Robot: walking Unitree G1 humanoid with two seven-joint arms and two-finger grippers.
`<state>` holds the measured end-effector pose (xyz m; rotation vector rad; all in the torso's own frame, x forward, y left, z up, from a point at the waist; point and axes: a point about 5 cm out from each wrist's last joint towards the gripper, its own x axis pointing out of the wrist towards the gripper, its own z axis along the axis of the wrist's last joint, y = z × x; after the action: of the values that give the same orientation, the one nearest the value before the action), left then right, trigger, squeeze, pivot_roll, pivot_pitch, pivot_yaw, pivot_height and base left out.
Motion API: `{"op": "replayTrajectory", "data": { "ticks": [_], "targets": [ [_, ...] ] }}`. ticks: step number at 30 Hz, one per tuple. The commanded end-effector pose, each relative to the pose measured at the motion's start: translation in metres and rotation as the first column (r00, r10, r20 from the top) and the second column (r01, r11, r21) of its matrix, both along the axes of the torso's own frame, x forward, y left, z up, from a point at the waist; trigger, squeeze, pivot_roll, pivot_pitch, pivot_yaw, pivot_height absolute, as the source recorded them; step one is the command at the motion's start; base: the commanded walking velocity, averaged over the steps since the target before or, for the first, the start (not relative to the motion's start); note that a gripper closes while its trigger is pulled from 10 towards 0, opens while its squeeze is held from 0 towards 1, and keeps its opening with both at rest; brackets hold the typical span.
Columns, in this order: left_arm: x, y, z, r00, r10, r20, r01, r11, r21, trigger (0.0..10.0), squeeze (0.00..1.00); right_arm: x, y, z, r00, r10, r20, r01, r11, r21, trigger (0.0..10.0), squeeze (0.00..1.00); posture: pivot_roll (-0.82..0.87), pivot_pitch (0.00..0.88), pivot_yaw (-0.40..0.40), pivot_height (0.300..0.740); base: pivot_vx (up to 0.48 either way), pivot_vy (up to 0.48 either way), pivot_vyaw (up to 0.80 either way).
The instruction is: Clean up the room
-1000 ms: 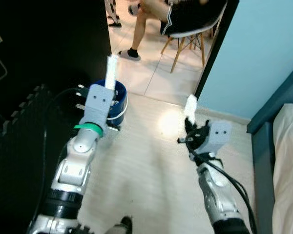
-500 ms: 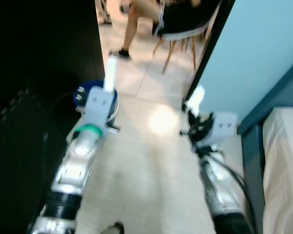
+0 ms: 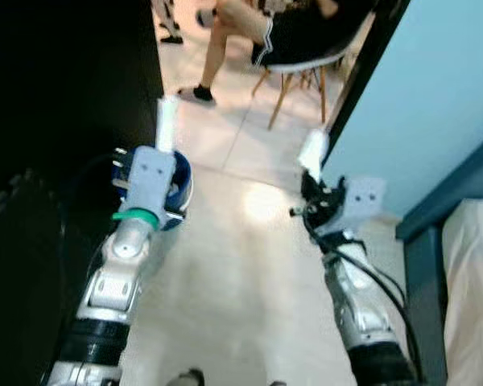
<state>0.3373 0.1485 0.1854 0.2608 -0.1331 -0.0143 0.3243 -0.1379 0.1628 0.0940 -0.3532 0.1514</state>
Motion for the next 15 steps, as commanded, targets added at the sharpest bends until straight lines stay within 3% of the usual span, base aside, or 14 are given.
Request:
{"op": "replayTrajectory", "data": {
  "ticks": [1,15],
  "targets": [
    [-0.0005,-0.0043,-0.0045,1.000,-0.012,-0.011,0.012,1.000,0.007,10.0,0.00,-0.0023,-0.0054,-0.0075,0.999,-0.020,-0.028,0.020,1.000,0.005,10.0,0.00,0.10,0.130,0.019,0.740,0.431,0.000,0.00],
    [-0.0001,-0.0016,-0.0052,1.000,-0.006,-0.011,0.006,1.000,0.011,10.0,0.00,-0.0017,-0.0061,-0.0102,0.999,-0.028,-0.043,0.028,1.000,0.013,10.0,0.00,0.11,0.127,0.018,0.740,0.432,0.000,0.00]
  ]
}}
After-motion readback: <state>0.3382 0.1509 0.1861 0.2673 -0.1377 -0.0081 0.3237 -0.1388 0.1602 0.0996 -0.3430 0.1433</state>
